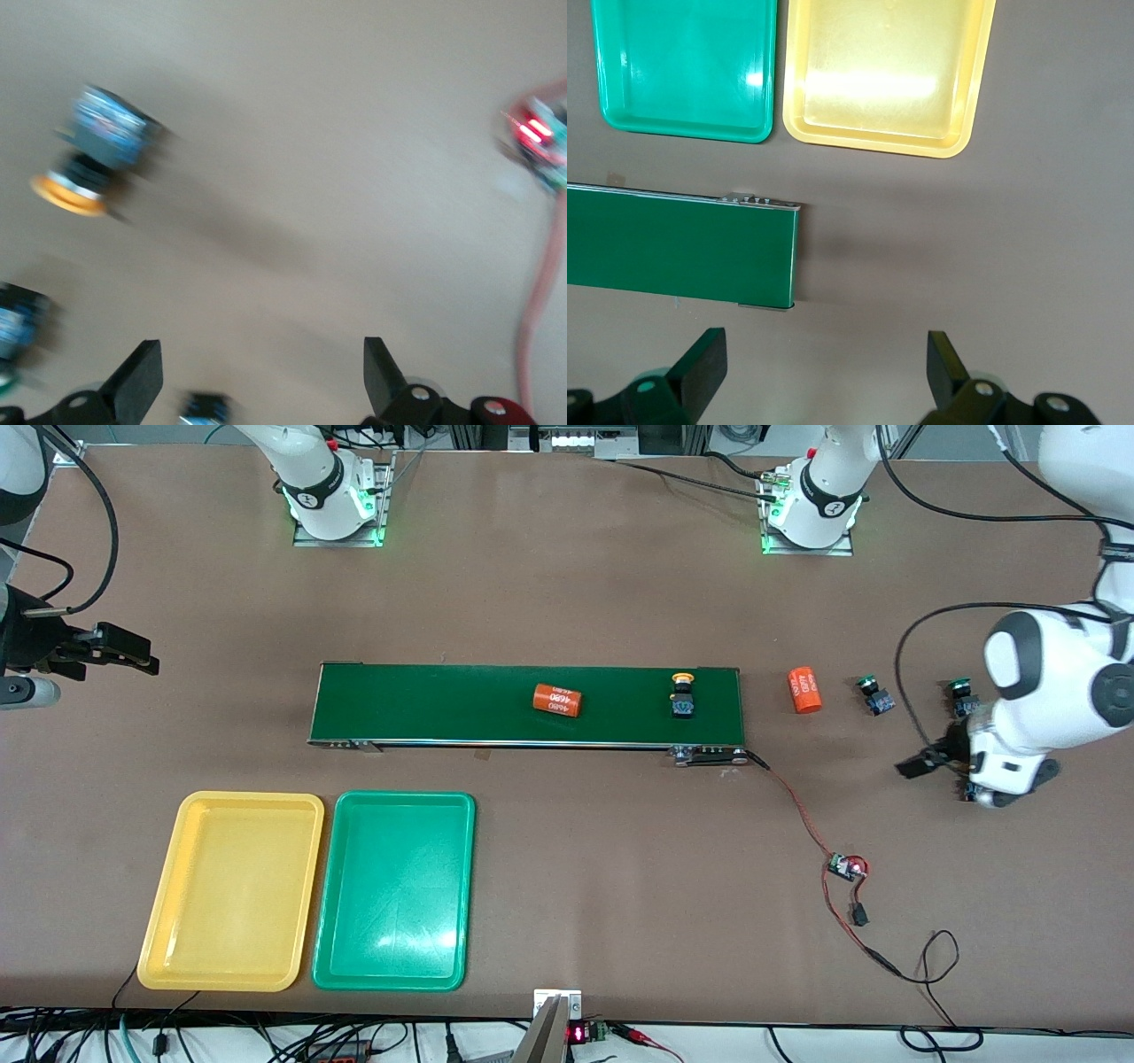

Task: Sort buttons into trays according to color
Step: 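Return the left gripper and grasp another black button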

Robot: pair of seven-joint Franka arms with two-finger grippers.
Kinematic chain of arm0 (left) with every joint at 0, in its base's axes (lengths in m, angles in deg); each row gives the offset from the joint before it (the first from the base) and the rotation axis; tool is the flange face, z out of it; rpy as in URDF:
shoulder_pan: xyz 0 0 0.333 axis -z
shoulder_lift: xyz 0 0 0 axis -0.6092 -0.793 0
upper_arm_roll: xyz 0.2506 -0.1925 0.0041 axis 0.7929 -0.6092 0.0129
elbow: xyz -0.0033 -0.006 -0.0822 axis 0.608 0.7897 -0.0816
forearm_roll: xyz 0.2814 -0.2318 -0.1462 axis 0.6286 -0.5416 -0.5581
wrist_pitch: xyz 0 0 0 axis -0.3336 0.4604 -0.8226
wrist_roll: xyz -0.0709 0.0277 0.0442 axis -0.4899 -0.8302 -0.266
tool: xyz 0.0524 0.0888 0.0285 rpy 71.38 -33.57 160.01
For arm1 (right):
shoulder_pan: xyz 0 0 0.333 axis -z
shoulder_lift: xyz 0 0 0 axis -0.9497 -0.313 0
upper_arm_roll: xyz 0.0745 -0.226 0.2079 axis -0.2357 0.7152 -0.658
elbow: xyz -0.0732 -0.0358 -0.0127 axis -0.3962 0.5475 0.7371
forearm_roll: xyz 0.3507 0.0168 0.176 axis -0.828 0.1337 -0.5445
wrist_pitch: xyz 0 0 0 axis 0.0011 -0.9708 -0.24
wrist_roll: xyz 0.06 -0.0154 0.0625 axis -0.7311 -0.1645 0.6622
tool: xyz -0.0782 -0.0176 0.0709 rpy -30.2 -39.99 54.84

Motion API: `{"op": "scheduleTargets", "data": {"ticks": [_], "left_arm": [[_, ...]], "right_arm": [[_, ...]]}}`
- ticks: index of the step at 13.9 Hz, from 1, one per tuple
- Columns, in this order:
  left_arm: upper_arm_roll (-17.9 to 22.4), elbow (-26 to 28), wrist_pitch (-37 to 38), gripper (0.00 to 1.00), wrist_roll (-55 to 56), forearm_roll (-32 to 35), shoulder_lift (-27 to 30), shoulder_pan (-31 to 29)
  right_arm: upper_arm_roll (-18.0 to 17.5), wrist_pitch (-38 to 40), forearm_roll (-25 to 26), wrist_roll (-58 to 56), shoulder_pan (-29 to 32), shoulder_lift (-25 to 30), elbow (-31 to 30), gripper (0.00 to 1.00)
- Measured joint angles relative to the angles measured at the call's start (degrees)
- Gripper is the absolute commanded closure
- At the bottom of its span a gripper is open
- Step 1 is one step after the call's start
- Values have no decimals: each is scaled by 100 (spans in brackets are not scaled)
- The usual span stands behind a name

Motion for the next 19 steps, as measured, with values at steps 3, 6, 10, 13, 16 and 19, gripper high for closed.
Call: {"op": "scheduleTargets", "data": {"ticks": [3, 6, 10, 13, 16, 19], "left_arm": [[145, -479, -33, 0, -680, 25, -466, -220], [166, -936, -103, 0, -1372, 29, -868, -392], [169, -1180, -329, 0, -2277, 38, -1169, -527], [170, -1191, -814, 0, -3367, 45, -1418, -618], [171, -1203, -998, 0, -3841, 45, -1539, -676], [171, -1205, -1000, 0, -4062, 45, -1555, -727]], "right_arm": [[0, 5, 0, 0, 0, -4, -10, 0], [0, 5, 0, 0, 0, -6, -13, 0], [4, 5, 0, 0, 6, -6, -13, 0], [33, 4, 0, -1, 16, -6, -13, 0], [33, 3, 0, -2, 15, -6, -13, 0], [42, 3, 0, 22, 20, -5, -10, 0]]}}
